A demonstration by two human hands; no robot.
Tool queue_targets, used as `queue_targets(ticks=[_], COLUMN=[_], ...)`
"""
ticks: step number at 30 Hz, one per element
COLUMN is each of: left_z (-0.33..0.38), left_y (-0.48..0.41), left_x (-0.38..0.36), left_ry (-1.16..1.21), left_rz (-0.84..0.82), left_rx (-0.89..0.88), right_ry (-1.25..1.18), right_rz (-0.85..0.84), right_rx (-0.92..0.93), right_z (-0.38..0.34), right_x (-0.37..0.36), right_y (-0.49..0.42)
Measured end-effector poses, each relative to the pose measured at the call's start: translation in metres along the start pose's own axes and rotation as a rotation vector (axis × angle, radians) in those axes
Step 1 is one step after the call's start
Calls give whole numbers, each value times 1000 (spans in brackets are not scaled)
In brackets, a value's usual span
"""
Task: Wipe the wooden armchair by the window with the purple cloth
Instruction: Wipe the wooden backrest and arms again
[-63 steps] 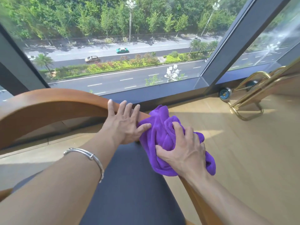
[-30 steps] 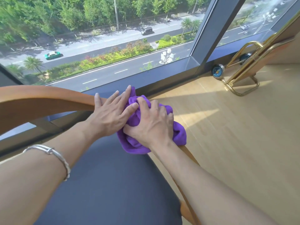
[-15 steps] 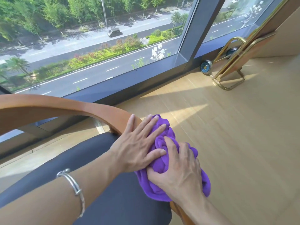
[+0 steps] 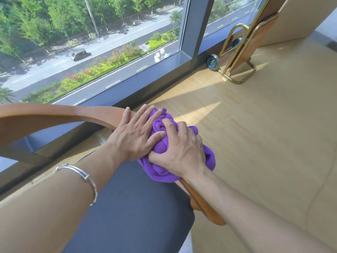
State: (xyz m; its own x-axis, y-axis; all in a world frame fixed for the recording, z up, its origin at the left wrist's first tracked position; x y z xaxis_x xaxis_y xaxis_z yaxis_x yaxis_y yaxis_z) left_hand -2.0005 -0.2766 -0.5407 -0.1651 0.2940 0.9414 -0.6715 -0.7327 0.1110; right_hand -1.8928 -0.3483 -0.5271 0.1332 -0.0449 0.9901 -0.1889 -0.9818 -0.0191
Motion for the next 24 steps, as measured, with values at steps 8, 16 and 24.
queue_targets(ticks=[8, 16, 24], left_z=[29, 89, 149], left_y=[10, 29, 62], left_x=[-10, -28, -48], left_ry=[9, -21, 6], left_rz=[-4, -17, -41], left_rx=[-50, -140, -180], right_ry=[7, -72, -283], right_rz=[23, 69, -101], right_rx=[-46, -156, -216], right_z=[16, 54, 87], right_x=[8, 12, 11], right_y=[31, 94, 156])
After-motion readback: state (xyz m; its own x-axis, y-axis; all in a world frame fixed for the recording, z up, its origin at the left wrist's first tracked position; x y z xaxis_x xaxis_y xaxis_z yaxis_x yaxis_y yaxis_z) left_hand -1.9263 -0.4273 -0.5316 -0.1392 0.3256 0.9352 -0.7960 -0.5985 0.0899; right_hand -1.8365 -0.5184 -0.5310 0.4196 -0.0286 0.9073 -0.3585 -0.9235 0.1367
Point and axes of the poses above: each hand's wrist, its own y-axis away from the middle knuckle, its own x-axis out of the back of the hand, z = x × y, the point moved 5 cm from there along -y, towards the middle knuckle, and after that the axes turned 10 degrees about y, right-handed, at the moved point
